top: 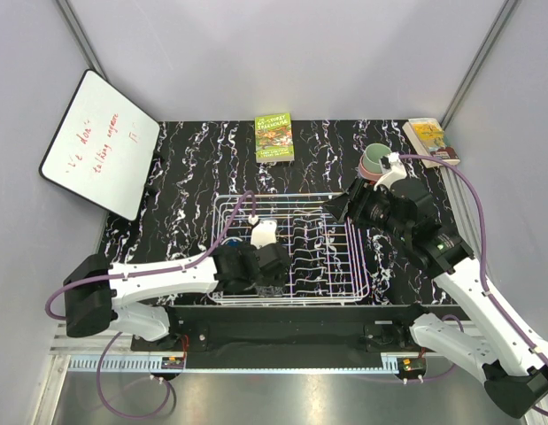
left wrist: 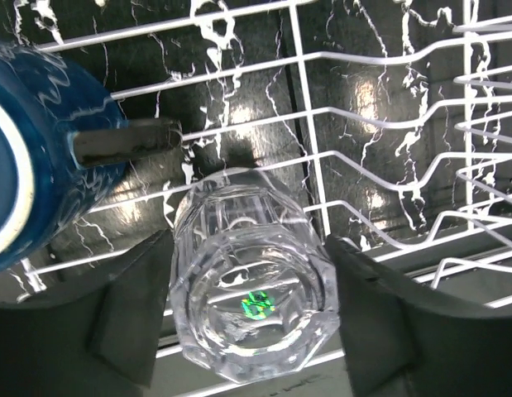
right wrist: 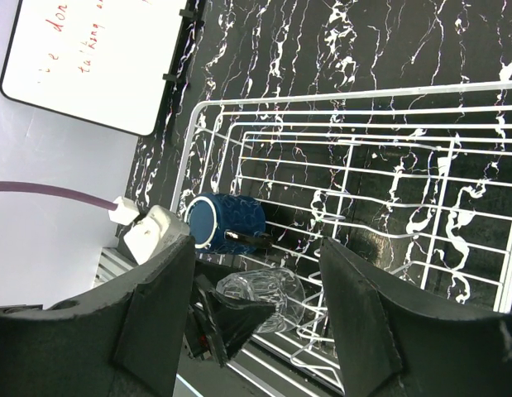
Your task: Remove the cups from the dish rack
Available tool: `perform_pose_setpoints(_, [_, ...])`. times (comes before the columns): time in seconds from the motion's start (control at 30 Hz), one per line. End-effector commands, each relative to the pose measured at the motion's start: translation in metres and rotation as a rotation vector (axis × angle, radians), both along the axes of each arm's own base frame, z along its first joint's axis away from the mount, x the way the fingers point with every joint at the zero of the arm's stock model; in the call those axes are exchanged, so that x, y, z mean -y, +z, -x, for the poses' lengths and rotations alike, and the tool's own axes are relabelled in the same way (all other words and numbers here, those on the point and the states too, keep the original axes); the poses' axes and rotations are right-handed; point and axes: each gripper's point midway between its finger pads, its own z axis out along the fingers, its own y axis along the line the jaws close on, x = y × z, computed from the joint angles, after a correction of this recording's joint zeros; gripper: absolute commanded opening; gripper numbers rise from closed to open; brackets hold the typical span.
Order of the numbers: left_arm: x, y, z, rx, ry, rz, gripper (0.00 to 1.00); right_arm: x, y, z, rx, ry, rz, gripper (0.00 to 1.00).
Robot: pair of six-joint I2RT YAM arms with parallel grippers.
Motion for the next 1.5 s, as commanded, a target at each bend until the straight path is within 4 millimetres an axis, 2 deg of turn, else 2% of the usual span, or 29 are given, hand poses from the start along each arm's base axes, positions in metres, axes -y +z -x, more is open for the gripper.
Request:
perform_pose_setpoints(0.0, [0.013,0.02,-0.01,0.055,0.001,0.038,0.45,-0.005,0.01,0.002,0.033,0.021,-0.026,0.7])
perform_pose_setpoints(0.07, [0.012,0.02,-0.01,0.052,-0.002,0.03,0.3,-0.006,0.011,0.001,0.032,0.022,-0.027,0.69])
perform_pose_setpoints(0.1, [0.012,0.018,-0.009,0.049,-0.005,0.026,0.07,-0.006,0.009,0.001,0.029,0.026,-0.025,0.69])
perform_pose_setpoints(0.13, [0.011,0.018,-0.008,0.045,-0.006,0.021,0.0,-0.007,0.009,0.001,0.028,0.027,-0.026,0.69])
perform_pose_setpoints(0.3, [0.011,0.031,-0.009,0.081,-0.009,0.035,0.0,-0.005,0.012,0.001,0.037,0.022,-0.026,0.69])
perform_pose_setpoints(0.4, [0.009,0.063,-0.017,0.157,-0.024,0.066,0.0,0.0,0.019,0.0,0.067,0.007,-0.013,0.69])
perform_pose_setpoints(0.47, [0.006,0.103,-0.023,0.237,-0.038,0.109,0.0,0.005,0.022,0.0,0.081,-0.008,0.013,0.7])
perform_pose_setpoints(0.53, [0.002,0.148,-0.028,0.32,-0.051,0.18,0.0,0.01,0.034,-0.002,0.116,-0.021,0.026,0.7])
perform_pose_setpoints(0.57, [0.001,0.162,-0.029,0.347,-0.058,0.204,0.0,0.01,0.038,0.0,0.121,-0.019,0.024,0.7])
perform_pose_setpoints(0.6, [-0.002,0.183,-0.03,0.385,-0.06,0.253,0.0,0.01,0.041,0.001,0.13,-0.016,0.021,0.81])
perform_pose_setpoints(0.63, [-0.004,0.199,-0.032,0.428,-0.081,0.264,0.0,0.01,0.042,0.001,0.132,-0.015,0.018,0.87])
perform_pose_setpoints(0.67, [-0.006,0.207,-0.032,0.452,-0.085,0.281,0.0,0.01,0.041,0.001,0.131,-0.018,0.02,0.91])
perform_pose_setpoints(0.7, [-0.009,0.228,-0.034,0.496,-0.078,0.348,0.0,0.011,0.039,0.001,0.124,-0.026,0.016,0.92])
perform_pose_setpoints(0.77, [-0.011,0.233,-0.036,0.535,-0.1,0.379,0.0,0.012,0.038,0.0,0.124,-0.04,0.003,0.88])
perform_pose_setpoints(0.8, [-0.012,0.25,-0.037,0.555,-0.106,0.471,0.0,0.013,0.033,-0.001,0.109,-0.052,-0.004,0.84])
perform_pose_setpoints(0.83, [-0.011,0.244,-0.037,0.546,-0.116,0.496,0.0,0.012,0.032,-0.001,0.108,-0.055,-0.013,0.82])
perform_pose_setpoints(0.87, [-0.01,0.247,-0.038,0.545,-0.122,0.537,0.0,0.009,0.03,0.0,0.104,-0.043,-0.027,0.81])
perform_pose_setpoints(0.9, [-0.009,0.263,-0.04,0.568,-0.138,0.635,0.0,0.006,0.029,0.001,0.101,-0.027,-0.038,0.79])
perform_pose_setpoints(0.93, [-0.006,0.251,-0.041,0.552,-0.146,0.653,0.0,0.003,0.029,0.001,0.095,-0.017,-0.046,0.75])
perform_pose_setpoints(0.97, [-0.005,0.253,-0.043,0.556,-0.15,0.693,0.0,-0.003,0.028,0.003,0.087,0.013,-0.061,0.73])
perform_pose_setpoints(1.0, [-0.004,0.264,-0.047,0.574,-0.171,0.762,0.0,-0.006,0.027,0.003,0.076,0.02,-0.074,0.7])
perform_pose_setpoints(1.03, [-0.001,0.253,-0.049,0.545,-0.169,0.791,0.0,-0.008,0.028,0.004,0.071,0.031,-0.084,0.64])
perform_pose_setpoints(1.1, [0.006,0.262,-0.054,0.539,-0.216,0.881,0.0,-0.016,0.029,0.008,0.074,0.074,-0.119,0.6])
perform_pose_setpoints(1.27, [0.019,0.269,-0.061,0.509,-0.272,1.009,0.0,-0.031,0.042,0.021,0.119,0.179,-0.211,0.64])
perform_pose_setpoints(1.3, [0.02,0.279,-0.062,0.513,-0.292,1.07,0.0,-0.033,0.043,0.024,0.117,0.198,-0.226,0.64])
perform_pose_setpoints(1.33, [0.02,0.274,-0.063,0.5,-0.296,1.09,0.0,-0.036,0.044,0.026,0.117,0.213,-0.241,0.65])
perform_pose_setpoints(1.47, [0.015,0.284,-0.064,0.489,-0.337,1.269,0.0,-0.042,0.053,0.036,0.143,0.274,-0.322,0.66])
